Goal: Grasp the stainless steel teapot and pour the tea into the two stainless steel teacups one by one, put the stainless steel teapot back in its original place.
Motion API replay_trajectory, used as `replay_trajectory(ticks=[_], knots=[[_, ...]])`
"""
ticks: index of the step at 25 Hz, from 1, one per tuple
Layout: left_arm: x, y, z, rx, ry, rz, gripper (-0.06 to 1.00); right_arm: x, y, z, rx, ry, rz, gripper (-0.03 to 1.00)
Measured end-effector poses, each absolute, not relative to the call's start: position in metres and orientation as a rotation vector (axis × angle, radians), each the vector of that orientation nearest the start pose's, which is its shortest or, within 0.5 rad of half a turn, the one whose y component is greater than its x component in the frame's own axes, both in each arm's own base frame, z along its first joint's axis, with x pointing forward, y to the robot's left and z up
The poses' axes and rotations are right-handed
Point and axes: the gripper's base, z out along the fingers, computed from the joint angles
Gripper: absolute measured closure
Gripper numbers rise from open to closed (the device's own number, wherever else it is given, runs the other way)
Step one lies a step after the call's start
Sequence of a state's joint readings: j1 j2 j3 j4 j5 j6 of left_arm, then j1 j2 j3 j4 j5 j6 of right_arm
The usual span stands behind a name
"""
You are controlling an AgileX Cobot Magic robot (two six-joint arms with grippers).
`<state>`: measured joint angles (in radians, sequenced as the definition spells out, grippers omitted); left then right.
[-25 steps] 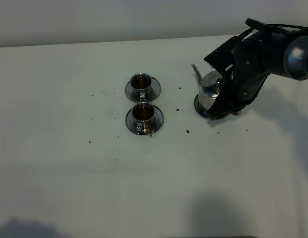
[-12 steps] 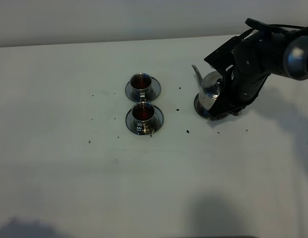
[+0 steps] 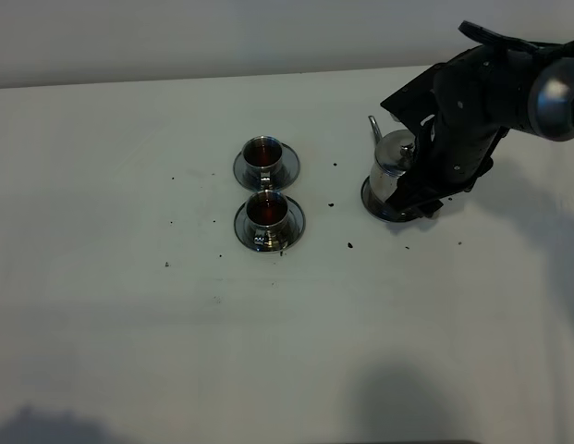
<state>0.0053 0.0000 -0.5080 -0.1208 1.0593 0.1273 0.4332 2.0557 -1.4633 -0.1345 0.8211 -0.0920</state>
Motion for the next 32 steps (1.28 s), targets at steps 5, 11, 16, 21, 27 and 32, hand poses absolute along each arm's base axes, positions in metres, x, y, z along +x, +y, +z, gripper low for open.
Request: replay_trajectory(ticks=[5,11,16,21,27,32], knots=[[-0.006,-0.01,0.28,0.13,2.025,-0.061,0.51,0.38,0.165,0.173,-0.867,2.838,-0.13,0.45],[-0.006,-0.01,0.28,0.13,2.025,-0.061,0.51,0.366,0.157,0.197,-0.874,2.913,-0.169,0.45],[-0.006,-0.01,0.28,0.13,2.025,-0.061,0.51,0.343,0.145,0.24,-0.859,2.914,-0.194,0.45],[-0.006,-0.01,0.28,0.13,2.025,-0.061,0.51,0.315,0.131,0.267,-0.813,2.883,-0.189,0.47],[-0.006,-0.01,0.28,0.13,2.025,-0.061,0.51,0.264,0.109,0.284,-0.794,2.87,-0.168,0.48],[-0.006,-0.01,0.28,0.129,2.026,-0.061,0.51,0.208,0.084,0.294,-0.749,2.84,-0.129,0.48]])
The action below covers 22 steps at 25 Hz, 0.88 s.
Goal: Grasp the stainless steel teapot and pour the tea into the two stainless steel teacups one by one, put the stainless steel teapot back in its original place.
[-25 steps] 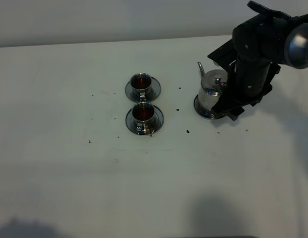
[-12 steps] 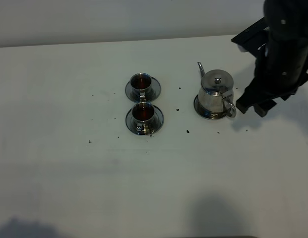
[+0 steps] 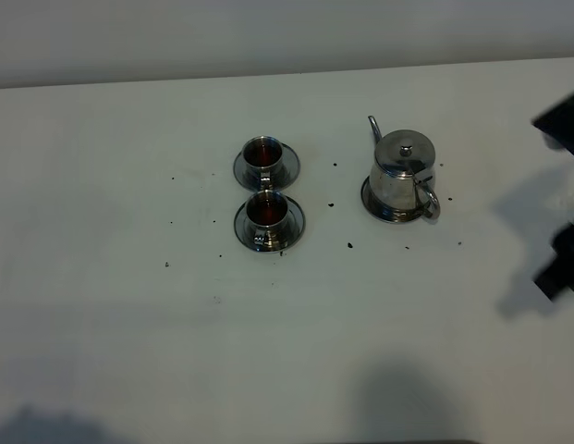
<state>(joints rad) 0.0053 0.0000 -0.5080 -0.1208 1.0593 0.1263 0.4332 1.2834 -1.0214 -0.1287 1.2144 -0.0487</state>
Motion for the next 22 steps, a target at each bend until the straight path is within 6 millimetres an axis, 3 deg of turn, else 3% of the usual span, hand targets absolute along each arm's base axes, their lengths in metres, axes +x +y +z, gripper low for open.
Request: replay_trajectory(ticks=[12,17,22], knots=[[-0.006,-0.01,0.28,0.129,2.026,-0.061,0.51,0.083,0.026,0.288,-0.655,2.607,-0.056,0.49],[-0.006,-0.01,0.28,0.129,2.026,-0.061,0.51,0.054,0.013,0.28,-0.619,2.507,-0.018,0.49],[-0.006,-0.01,0.28,0.129,2.026,-0.061,0.51,0.045,0.012,0.271,-0.62,2.486,0.017,0.49]])
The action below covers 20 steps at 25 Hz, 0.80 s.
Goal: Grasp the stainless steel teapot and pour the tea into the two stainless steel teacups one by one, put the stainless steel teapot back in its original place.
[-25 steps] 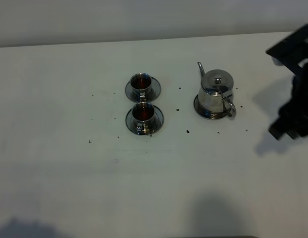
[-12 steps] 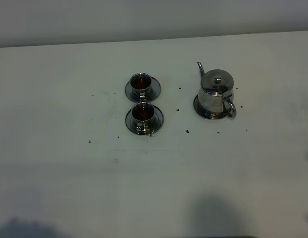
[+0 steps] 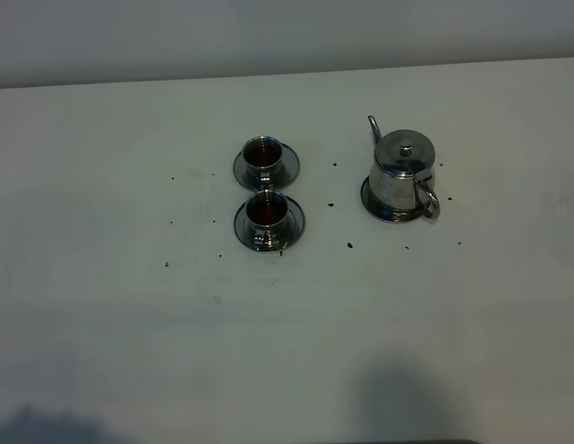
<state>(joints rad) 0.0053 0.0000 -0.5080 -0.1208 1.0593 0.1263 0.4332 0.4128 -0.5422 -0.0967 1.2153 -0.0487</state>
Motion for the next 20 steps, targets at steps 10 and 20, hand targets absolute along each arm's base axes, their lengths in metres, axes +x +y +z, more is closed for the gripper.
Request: replay_trajectory(ticks=[10,20], knots=[[-0.006,-0.0096,0.2801,0.129,2.026,-0.061,0.51,0.054,0.0208,0.2638,-0.611,2.408,0.098,0.49],[-0.006,-0.0096,0.2801,0.13,2.025,-0.061,0.51,0.0548,0.0144,0.2643,-0.468,2.427,0.058,0.49]])
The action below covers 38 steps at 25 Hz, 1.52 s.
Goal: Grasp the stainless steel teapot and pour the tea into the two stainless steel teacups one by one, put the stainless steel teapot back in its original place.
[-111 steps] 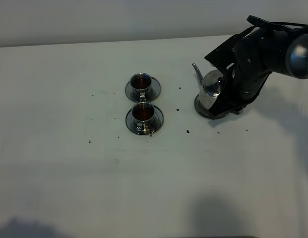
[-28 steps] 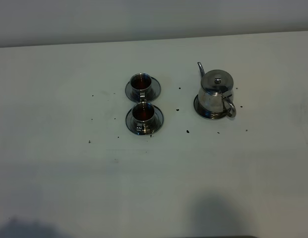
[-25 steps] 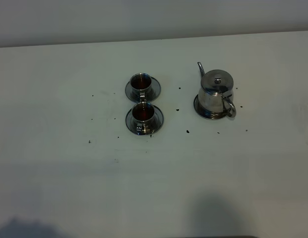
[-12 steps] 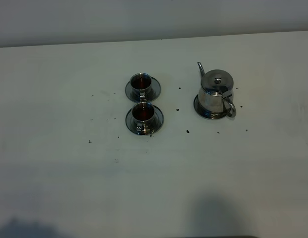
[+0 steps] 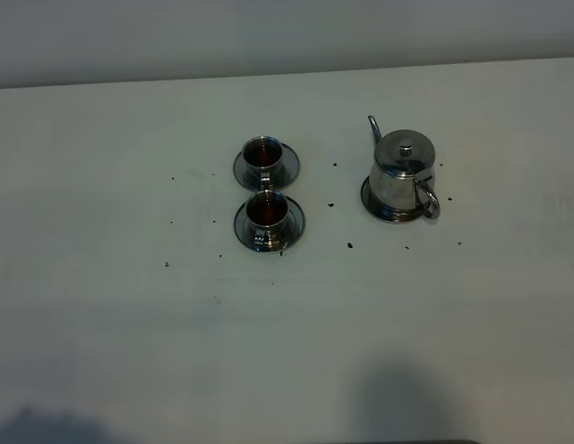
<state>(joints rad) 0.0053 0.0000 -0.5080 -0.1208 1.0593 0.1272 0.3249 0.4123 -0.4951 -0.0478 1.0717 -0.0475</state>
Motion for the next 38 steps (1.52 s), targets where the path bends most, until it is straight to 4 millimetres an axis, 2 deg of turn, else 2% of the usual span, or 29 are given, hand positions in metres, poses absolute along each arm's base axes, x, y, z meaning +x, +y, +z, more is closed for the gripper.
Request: replay_trajectory(ticks=[5,9,15,28,38], knots=[[-0.006,-0.01,0.28,0.13,2.025,-0.061,0.51,0.055,0.005,0.265,-0.257,2.449,-0.015,0.49],[-0.006,-0.01,0.28,0.13,2.025,-0.061,0.51,0.047,0.0,0.268,-0.173,2.391,-0.041,0.49],[-0.006,-0.01,0.28,0.13,2.025,-0.061,0.51,0.027,-0.002,0.273,-0.157,2.256,-0.044,0.49],[-0.006,-0.01,0.28,0.13,2.025,-0.061,0.51,-0.002,-0.004,0.275,-0.112,2.068,-0.057,0.49],[-0.006,-0.01,0.28,0.129,2.026,-0.061,0.51,-0.005,-0.004,0.275,-0.109,2.05,-0.058,0.49]])
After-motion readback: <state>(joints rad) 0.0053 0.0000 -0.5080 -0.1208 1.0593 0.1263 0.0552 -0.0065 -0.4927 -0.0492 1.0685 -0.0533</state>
